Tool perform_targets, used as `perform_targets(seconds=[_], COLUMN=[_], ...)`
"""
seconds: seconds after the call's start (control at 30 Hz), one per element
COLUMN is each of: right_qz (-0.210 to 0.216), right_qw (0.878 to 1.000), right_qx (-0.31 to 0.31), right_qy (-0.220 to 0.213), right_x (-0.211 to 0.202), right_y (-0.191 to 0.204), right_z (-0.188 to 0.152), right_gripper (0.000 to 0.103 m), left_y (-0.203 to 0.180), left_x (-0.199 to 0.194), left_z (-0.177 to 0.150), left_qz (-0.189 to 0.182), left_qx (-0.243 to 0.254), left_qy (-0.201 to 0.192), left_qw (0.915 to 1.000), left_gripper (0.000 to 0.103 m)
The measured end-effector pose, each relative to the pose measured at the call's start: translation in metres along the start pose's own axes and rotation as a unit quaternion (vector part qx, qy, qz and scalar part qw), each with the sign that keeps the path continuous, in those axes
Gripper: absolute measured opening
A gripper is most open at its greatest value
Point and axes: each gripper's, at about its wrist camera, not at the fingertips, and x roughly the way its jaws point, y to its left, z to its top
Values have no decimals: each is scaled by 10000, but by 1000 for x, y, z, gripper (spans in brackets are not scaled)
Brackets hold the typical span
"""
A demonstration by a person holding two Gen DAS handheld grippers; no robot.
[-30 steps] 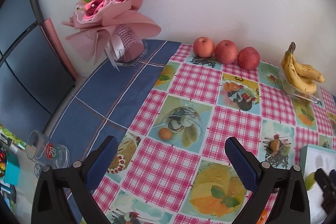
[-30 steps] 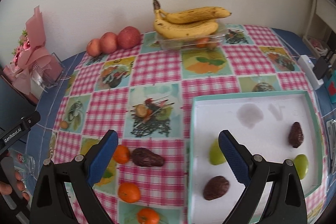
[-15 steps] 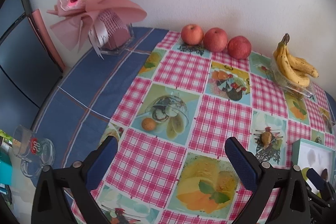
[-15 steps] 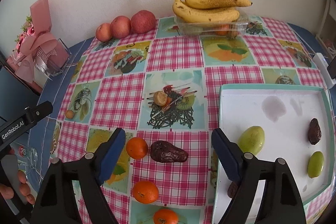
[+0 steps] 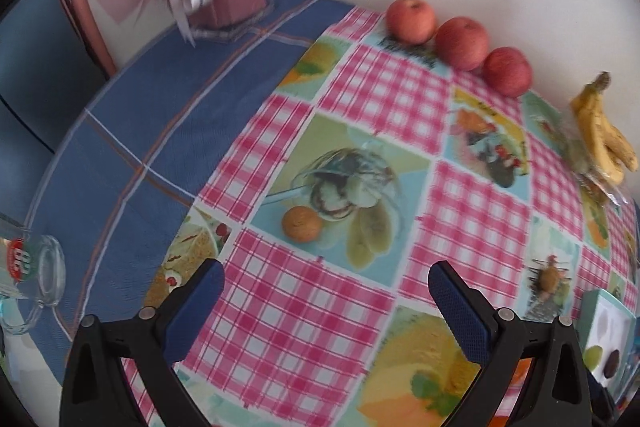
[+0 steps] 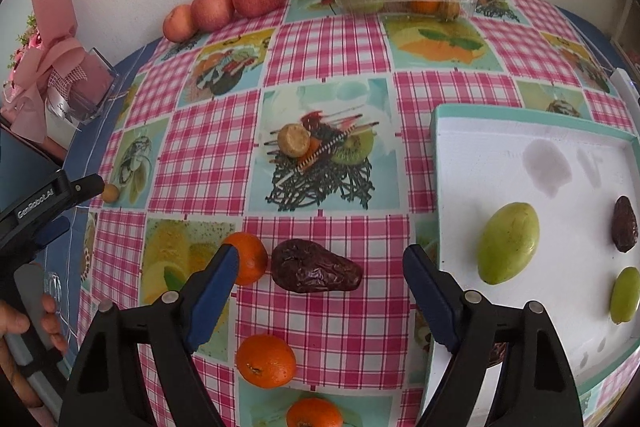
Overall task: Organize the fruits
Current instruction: 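Move both tools back toward the loose fruit on the tablecloth, then grasp a wrinkled brown passion fruit with the right tool while the left grasps a small brown round fruit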
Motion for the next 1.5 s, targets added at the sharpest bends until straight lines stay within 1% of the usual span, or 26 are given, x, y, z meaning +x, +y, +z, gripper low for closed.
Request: perform_targets(seconds=[0.13, 0.17, 0.2, 0.27, 0.37, 0.5, 0.53, 0.57, 0.63, 0.7, 0.73, 0.8, 0.97, 1.2, 1.5], right_qz=[-41, -41, -32, 4, 51, 35, 46, 44, 36, 44, 47, 44, 57, 144, 264], right_qw=[9998, 9997, 9996, 9994, 9990, 9990, 9990, 9990, 9990, 9990, 9990, 9990, 9991, 9995, 9992], right_qx=[76, 95, 114, 150, 173, 142, 151, 148, 140, 135, 136, 136, 120, 56, 16], right_qy=[186, 212, 247, 324, 413, 425, 427, 425, 423, 418, 418, 416, 407, 259, -312], right_x=[11, 13, 15, 20, 25, 26, 27, 27, 27, 27, 27, 27, 24, 13, -28], right_y=[-2, -3, -4, -4, -5, -4, -3, -3, -2, -2, -3, -3, -2, 1, 4], right_z=[-3, -3, -3, -4, -6, -7, -7, -7, -7, -7, -7, -7, -7, -4, 6], right_gripper=[85, 83, 74, 66, 66, 62, 61, 58, 58, 58, 58, 58, 58, 58, 58], left_y=[14, 16, 18, 19, 19, 20, 22, 23, 26, 29, 30, 32, 34, 35, 31], left_x=[20, 23, 25, 27, 28, 29, 30, 29, 29, 30, 31, 32, 32, 17, -27], left_z=[-1, -2, -3, -3, -3, 2, 3, 3, 3, 3, 4, 4, 3, 6, 15], left_qz=[-110, -143, -178, -265, -393, -406, -379, -365, -352, -354, -369, -387, -404, -536, -719], left_qx=[-227, -279, -333, -441, -517, -573, -614, -651, -731, -791, -815, -850, -928, -943, -845], left_qy=[181, 200, 199, 173, 73, -45, -95, -137, -215, -260, -268, -277, -301, -434, -674], left_qw=[9995, 9993, 9991, 9985, 9979, 9975, 9974, 9971, 9965, 9959, 9956, 9952, 9944, 9932, 9915], left_gripper=[101, 100, 98, 95, 93, 82, 80, 76, 70, 58, 55, 43, 28, 28, 28])
